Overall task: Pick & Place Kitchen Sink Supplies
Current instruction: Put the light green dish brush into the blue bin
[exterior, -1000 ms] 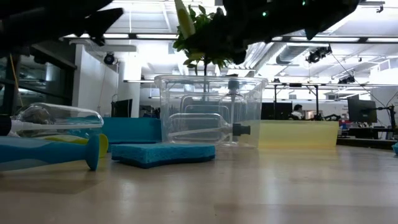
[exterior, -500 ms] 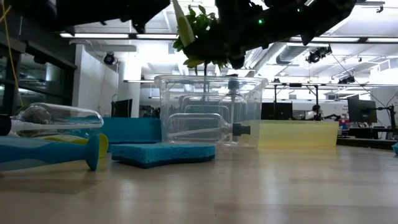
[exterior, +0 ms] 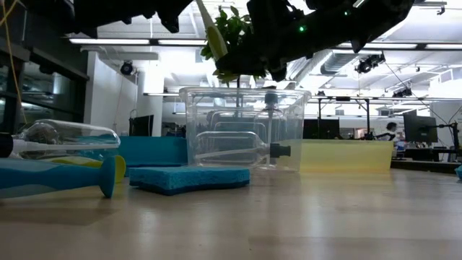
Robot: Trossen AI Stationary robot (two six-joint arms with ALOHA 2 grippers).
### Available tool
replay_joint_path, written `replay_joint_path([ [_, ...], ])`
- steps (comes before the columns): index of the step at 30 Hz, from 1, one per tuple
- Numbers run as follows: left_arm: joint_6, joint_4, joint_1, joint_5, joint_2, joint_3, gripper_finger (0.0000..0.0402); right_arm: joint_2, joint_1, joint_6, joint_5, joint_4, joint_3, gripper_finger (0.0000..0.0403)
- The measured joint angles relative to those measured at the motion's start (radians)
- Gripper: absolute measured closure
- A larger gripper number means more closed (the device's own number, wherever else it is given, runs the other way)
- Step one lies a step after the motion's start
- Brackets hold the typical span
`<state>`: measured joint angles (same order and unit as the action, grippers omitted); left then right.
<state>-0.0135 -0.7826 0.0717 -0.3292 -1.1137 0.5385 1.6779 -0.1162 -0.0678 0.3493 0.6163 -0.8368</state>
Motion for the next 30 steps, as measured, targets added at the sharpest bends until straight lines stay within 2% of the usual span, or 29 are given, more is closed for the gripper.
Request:
replay_joint_path([
  [9,-0.017,-0.037,0.000,0.061,0.000,0.000,0.0212,0.000,0.001,-0.011,0.000,0.004,0.000,0.0355],
  [12,-0.016,-0.038,0.000,0.075,0.000,0.000,0.0248,0.000,0.001,-0.011,0.000,0.001,0.000,0.0355],
  [18,0.011,-0.035,0.001,0.090,0.000,0.000,0.0349,0.000,-0.001,-0.026,-0.012,-0.007,0.000,0.0355],
  [25,0.050,-0.013,0.001,0.090,0.000,0.000,0.0352,0.000,0.000,-0.036,-0.026,-0.027,0.000,0.0354],
  [30,0.036,0.001,0.001,0.099,-0.001,-0.001,0.0352,0.000,0.000,-0.028,-0.065,-0.030,0.000,0.0296],
])
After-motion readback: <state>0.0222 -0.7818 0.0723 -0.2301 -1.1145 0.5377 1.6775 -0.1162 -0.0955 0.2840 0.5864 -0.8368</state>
